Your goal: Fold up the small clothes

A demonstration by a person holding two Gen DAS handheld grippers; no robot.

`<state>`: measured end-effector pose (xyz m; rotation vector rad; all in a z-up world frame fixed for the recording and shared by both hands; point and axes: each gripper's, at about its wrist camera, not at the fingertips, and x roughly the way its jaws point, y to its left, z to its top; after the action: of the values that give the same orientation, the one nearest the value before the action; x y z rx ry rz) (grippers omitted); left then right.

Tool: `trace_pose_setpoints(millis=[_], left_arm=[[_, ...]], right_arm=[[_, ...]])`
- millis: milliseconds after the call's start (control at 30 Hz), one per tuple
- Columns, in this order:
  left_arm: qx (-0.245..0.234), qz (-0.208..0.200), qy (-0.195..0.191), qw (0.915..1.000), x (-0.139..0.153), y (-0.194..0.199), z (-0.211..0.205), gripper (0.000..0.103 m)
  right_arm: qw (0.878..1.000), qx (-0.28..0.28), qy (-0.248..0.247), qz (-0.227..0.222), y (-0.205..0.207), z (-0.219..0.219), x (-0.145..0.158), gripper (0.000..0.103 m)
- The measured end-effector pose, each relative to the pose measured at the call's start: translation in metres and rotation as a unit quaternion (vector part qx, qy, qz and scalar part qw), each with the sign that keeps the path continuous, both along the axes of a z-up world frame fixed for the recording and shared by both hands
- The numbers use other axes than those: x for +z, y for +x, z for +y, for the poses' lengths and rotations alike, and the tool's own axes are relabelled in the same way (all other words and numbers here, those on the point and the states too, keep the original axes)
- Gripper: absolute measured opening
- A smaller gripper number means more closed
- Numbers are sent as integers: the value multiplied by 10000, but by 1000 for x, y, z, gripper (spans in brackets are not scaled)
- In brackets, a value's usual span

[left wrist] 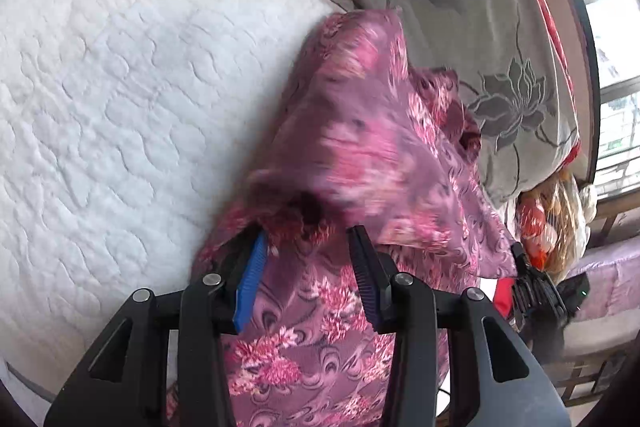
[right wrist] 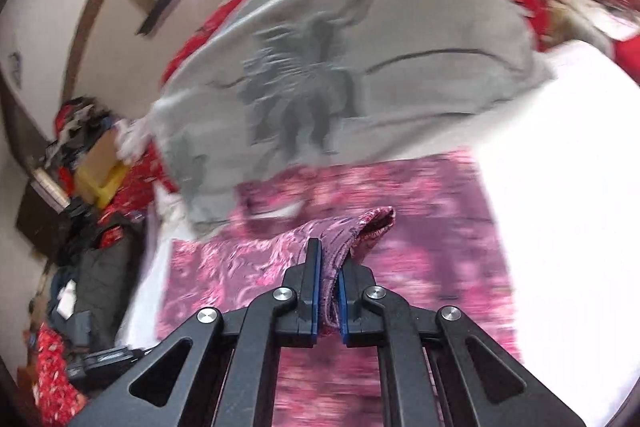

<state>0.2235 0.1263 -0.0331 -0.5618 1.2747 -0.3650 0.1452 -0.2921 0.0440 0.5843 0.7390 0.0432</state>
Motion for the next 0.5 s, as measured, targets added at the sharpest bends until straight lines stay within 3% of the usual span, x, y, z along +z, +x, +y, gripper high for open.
trace_pose_setpoints(millis=[133,267,367,500], left_arm=[[-51,13,178,9998,-1,-4,-2,40],[-137,-28,196,9997,7,-12,3,40],[-251,-156,-94,9995,21,-19,7,40],[-393,-683,-227,9966,57,-14,-5,41]], right_arm=[[9979,-463,-16,450,-10,-34,-33,6],[9958,-428,-136,802,-11,-40,-59,6],[9972,-455,102,588,-14,-44,-51,6],[9984,-432,371,-57,-16,-49,-20,6]])
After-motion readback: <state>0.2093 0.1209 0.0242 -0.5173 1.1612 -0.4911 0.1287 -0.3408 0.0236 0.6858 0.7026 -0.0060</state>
